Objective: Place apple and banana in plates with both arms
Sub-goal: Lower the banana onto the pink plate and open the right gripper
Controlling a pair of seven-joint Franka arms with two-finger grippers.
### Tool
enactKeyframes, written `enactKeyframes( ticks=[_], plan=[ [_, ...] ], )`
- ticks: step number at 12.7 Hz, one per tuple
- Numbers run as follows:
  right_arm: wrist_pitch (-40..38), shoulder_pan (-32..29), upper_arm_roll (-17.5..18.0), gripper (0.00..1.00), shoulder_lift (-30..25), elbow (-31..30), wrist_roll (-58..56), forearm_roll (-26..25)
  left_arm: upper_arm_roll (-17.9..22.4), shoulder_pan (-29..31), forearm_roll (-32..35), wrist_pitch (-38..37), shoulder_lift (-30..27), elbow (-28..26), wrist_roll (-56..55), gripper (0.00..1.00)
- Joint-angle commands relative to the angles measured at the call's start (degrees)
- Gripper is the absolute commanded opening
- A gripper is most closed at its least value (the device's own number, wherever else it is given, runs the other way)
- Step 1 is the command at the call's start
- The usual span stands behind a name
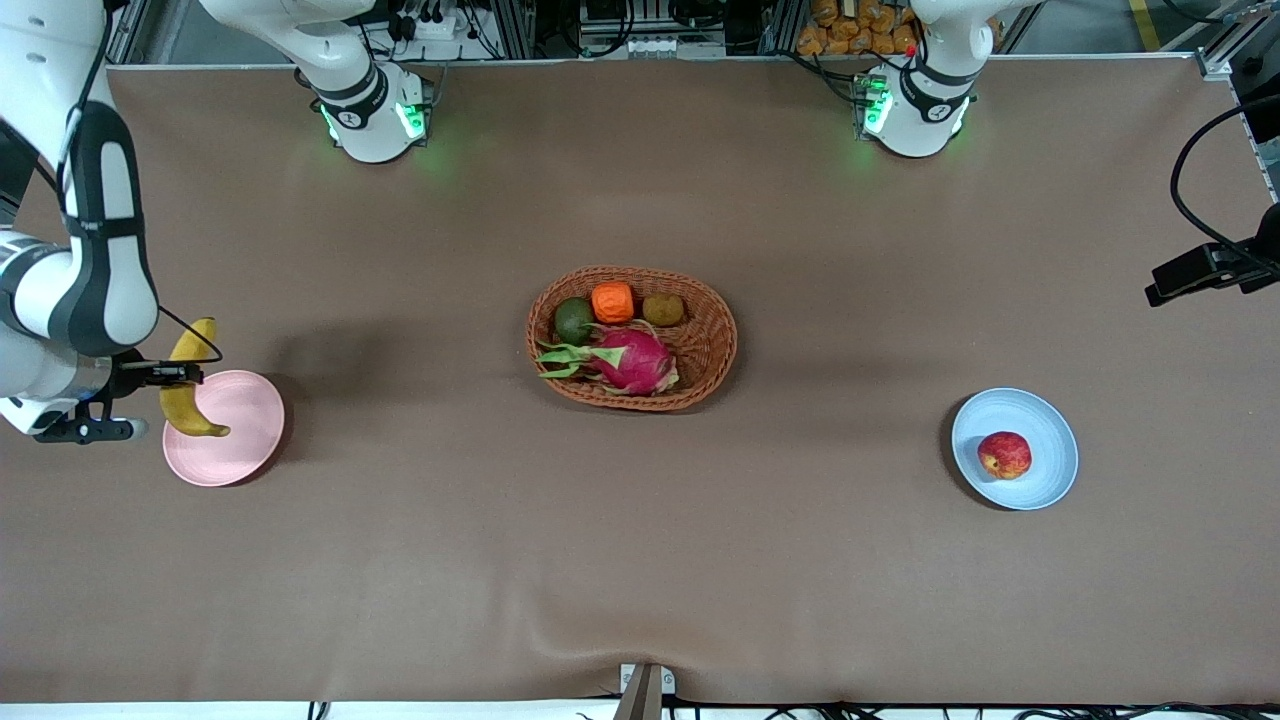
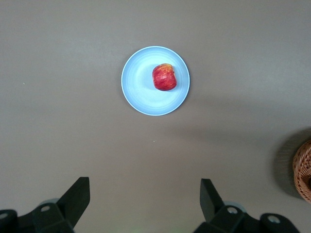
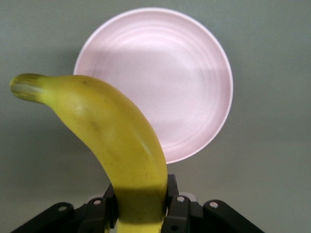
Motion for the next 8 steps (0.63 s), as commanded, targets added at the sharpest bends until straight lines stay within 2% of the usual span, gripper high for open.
enactKeyframes(
  ticks=[1, 3, 6, 8],
  plan=[
    [-0.7, -2.4, 0.8, 0.00, 6.5, 6.4, -1.3, 4.2, -0.1, 0.3, -0.9, -1.1, -1.2, 0.0, 1.5, 1.00],
    [-0.8, -2.4, 0.9, 0.00, 10.3, 11.6, -1.9, 4.2, -0.3, 0.3, -0.8, -1.2, -2.0, -0.1, 1.6, 1.00],
    [0.0, -3.7, 1.3, 0.00, 12.6, 11.6, -2.5, 5.2, 0.1, -1.7, -0.7, -0.1, -2.3, -0.5, 1.3, 1.00],
    [0.2, -5.4, 3.3, 0.00, 13.4, 11.3, -2.5, 5.2, 4.1, -5.9, -0.4, 0.9, -2.8, -1.0, 1.4, 1.00]
  ],
)
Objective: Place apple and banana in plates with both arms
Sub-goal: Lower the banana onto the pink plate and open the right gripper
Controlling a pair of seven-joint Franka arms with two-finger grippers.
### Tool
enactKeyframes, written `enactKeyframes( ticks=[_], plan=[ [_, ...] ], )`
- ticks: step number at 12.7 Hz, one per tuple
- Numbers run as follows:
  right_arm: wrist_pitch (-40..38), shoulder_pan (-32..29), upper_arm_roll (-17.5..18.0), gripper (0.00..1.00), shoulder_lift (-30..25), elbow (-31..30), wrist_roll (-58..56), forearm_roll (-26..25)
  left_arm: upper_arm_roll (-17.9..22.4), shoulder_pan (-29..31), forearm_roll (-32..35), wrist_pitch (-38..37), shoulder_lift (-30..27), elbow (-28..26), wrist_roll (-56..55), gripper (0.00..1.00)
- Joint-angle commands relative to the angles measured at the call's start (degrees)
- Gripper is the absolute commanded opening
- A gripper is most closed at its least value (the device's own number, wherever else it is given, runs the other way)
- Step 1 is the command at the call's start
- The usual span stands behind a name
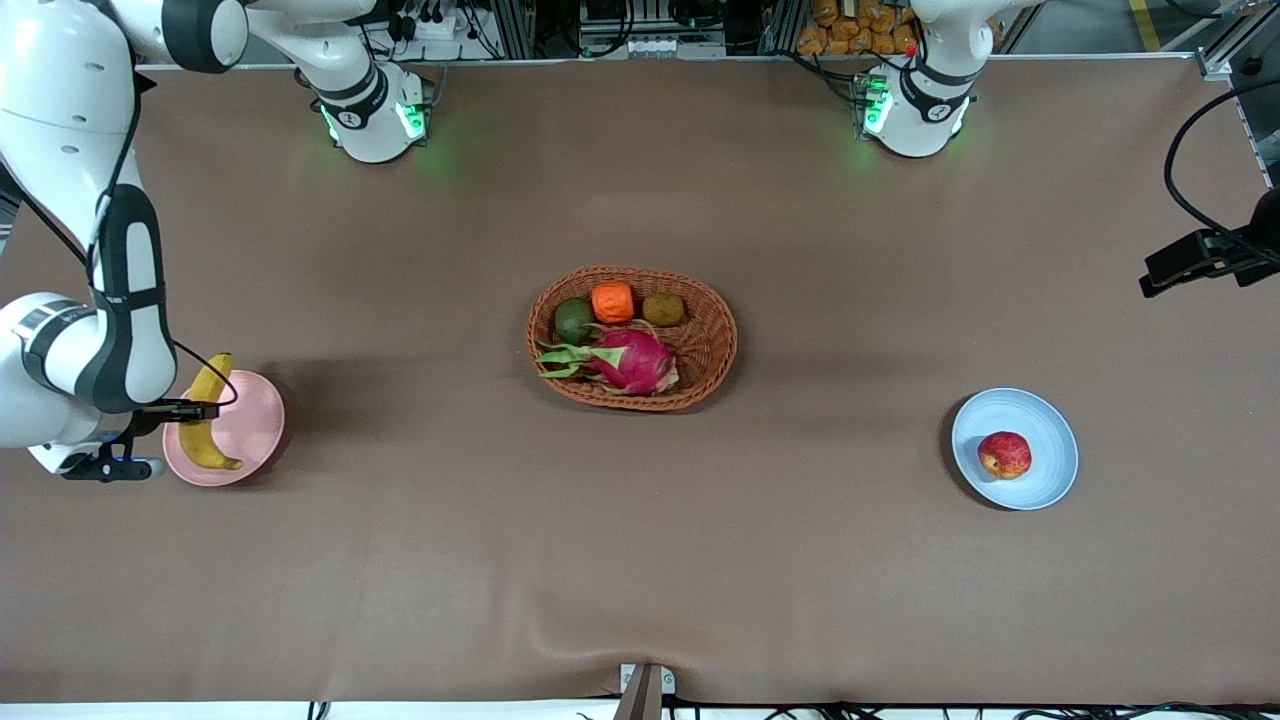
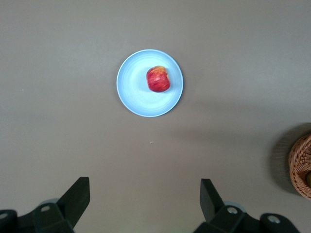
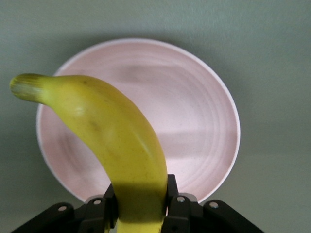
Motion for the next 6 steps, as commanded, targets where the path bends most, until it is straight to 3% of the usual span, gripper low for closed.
enactKeyframes(
  ticks=[1, 2, 3, 6],
  plan=[
    [-0.3, -3.9, 2.8, 0.04, 1.8, 1.8, -1.6, 1.5, 6.9, -6.1, -0.6, 0.6, -3.0, -2.9, 1.0, 1.00],
    [-0.3, -4.1, 3.0, 0.37, 2.1, 1.9, -1.7, 1.4, 9.9, -9.2, -0.6, 0.6, -4.4, -4.5, 1.0, 1.00],
    [-0.3, -4.1, 3.0, 0.99, 2.1, 1.9, -1.8, 1.4, 12.5, -11.3, -0.7, 0.3, -5.5, -5.6, 1.2, 1.00],
    [-0.9, -3.6, 2.9, 1.00, 0.6, 3.1, -2.2, 1.2, 16.8, -15.7, -0.8, 0.2, -9.5, -9.8, 1.8, 1.00]
  ],
)
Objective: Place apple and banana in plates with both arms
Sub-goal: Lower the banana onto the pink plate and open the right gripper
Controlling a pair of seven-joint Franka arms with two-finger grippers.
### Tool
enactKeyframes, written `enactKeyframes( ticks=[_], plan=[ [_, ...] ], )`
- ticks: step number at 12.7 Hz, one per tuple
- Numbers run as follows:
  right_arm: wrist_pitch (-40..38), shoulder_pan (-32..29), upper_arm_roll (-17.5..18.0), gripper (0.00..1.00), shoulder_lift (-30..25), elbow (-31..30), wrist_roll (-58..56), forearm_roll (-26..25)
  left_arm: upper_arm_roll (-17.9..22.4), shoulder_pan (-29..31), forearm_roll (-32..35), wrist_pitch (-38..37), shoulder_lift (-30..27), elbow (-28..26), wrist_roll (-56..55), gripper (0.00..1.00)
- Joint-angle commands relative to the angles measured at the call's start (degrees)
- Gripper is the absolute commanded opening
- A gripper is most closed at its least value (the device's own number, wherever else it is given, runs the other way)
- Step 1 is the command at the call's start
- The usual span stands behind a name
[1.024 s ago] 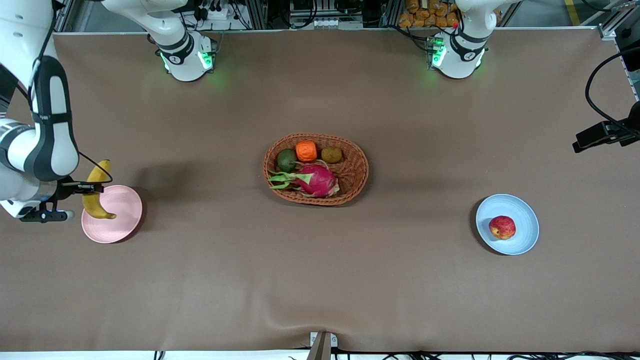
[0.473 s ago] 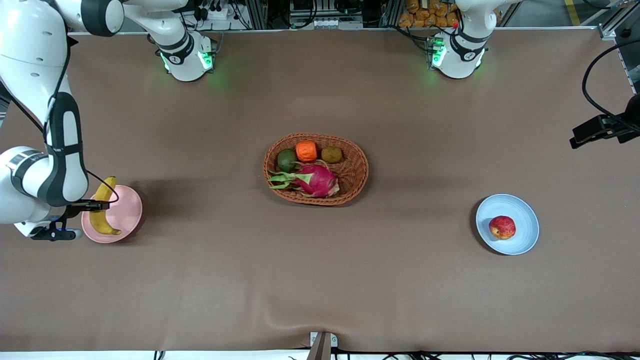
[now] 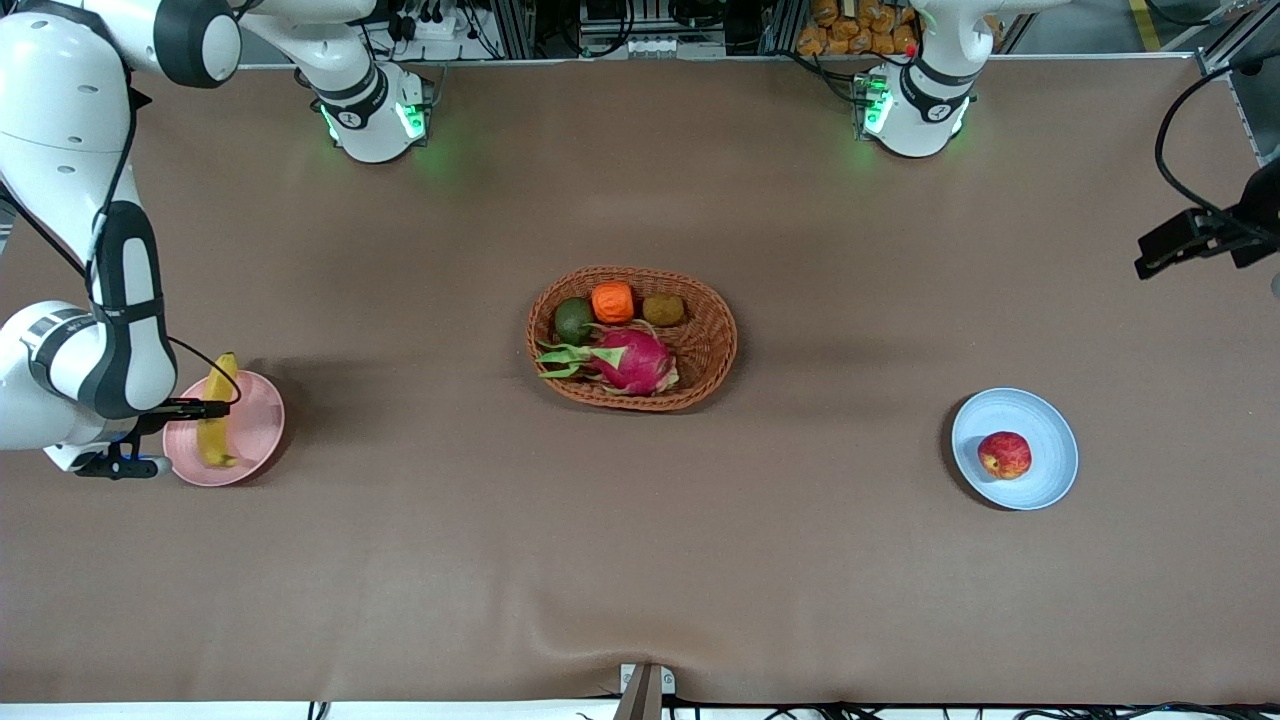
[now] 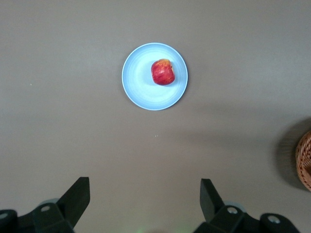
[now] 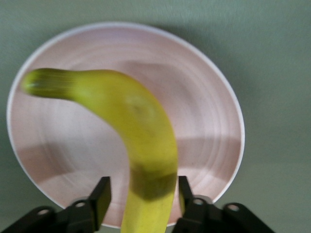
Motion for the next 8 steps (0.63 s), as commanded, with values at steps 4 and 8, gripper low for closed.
enactKeyframes(
  ticks=[4, 8],
  plan=[
    [-2.7, 1.3, 0.6, 1.00, -11.1, 2.9, -4.1, 0.6, 1.9, -1.8, -1.0, 0.2, -6.3, -6.3, 1.1, 1.00],
    [-12.3, 2.9, 0.4, 1.00, -21.6, 2.7, -4.0, -0.1, 0.3, -0.7, -3.0, -1.1, -6.5, -6.3, 1.2, 1.00]
  ],
)
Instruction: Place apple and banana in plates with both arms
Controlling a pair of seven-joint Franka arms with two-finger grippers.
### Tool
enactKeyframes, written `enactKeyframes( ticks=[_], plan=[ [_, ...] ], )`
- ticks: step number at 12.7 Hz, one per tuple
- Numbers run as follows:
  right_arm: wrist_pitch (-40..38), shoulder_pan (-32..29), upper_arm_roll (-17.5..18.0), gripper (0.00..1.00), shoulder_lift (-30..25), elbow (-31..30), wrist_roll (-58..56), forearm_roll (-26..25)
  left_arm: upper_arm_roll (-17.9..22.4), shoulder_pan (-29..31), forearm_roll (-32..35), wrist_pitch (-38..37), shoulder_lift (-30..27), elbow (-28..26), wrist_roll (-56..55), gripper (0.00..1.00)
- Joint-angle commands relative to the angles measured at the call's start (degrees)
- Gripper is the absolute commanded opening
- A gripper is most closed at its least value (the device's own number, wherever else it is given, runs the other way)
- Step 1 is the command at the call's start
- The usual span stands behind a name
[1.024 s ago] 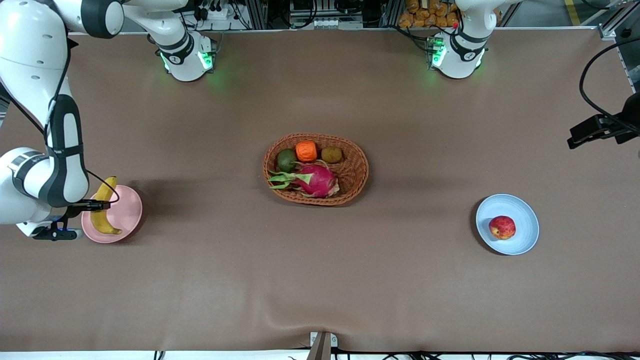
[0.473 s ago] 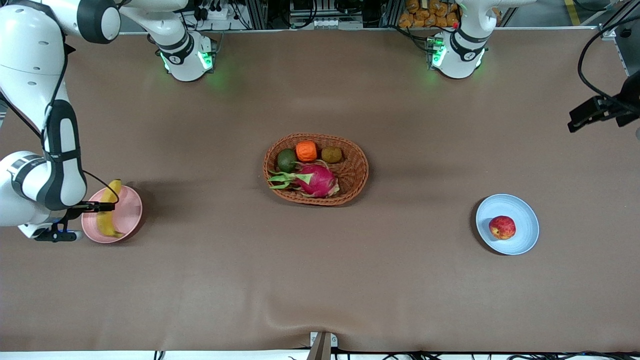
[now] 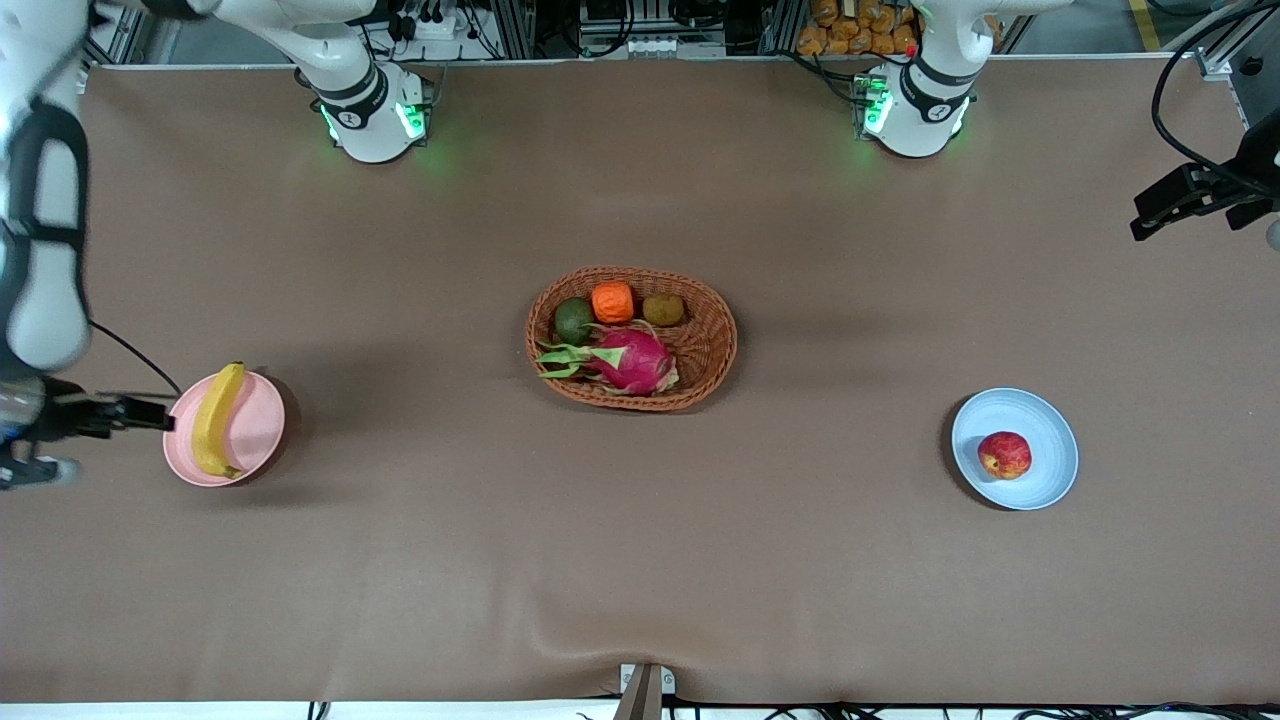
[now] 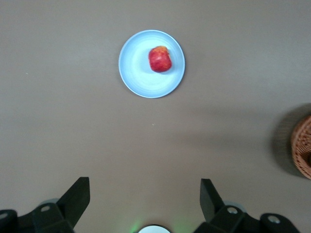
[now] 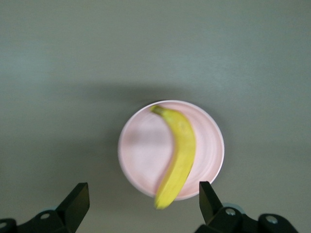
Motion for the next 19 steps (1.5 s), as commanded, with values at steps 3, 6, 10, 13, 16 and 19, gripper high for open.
enactKeyframes(
  ticks=[3, 6, 10, 13, 16, 19],
  plan=[
    [-10.5, 3.1, 0.5, 1.00, -11.4, -2.4, 6.7, -3.0, -7.2, 4.5, -1.3, -1.2, -1.4, -1.0, 0.5, 1.00],
    [-16.4, -2.4, 11.1, 1.00, -18.7, -2.6, 14.8, -8.0, -7.6, 4.6, -1.3, -2.2, -1.9, -1.0, 0.3, 1.00],
    [-23.3, -5.1, 17.9, 1.00, -27.4, -2.8, 23.5, -9.6, -7.2, 4.8, -1.3, -2.7, -3.0, -1.1, 0.8, 1.00],
    [-24.1, -5.5, 19.1, 1.00, -28.9, -2.7, 23.6, -12.1, -7.1, 4.8, -1.4, -2.6, -3.5, -1.1, 0.9, 1.00],
    [-23.6, -5.6, 21.1, 1.00, -28.8, -2.7, 23.7, -16.0, -7.5, 4.7, -3.7, -2.0, -3.2, 0.0, -1.1, 1.00],
    [-23.6, -5.9, 21.0, 1.00, -28.9, -2.9, 23.7, -15.5, -7.8, 4.2, -3.4, -1.7, -1.9, 1.3, -1.5, 1.00]
  ],
)
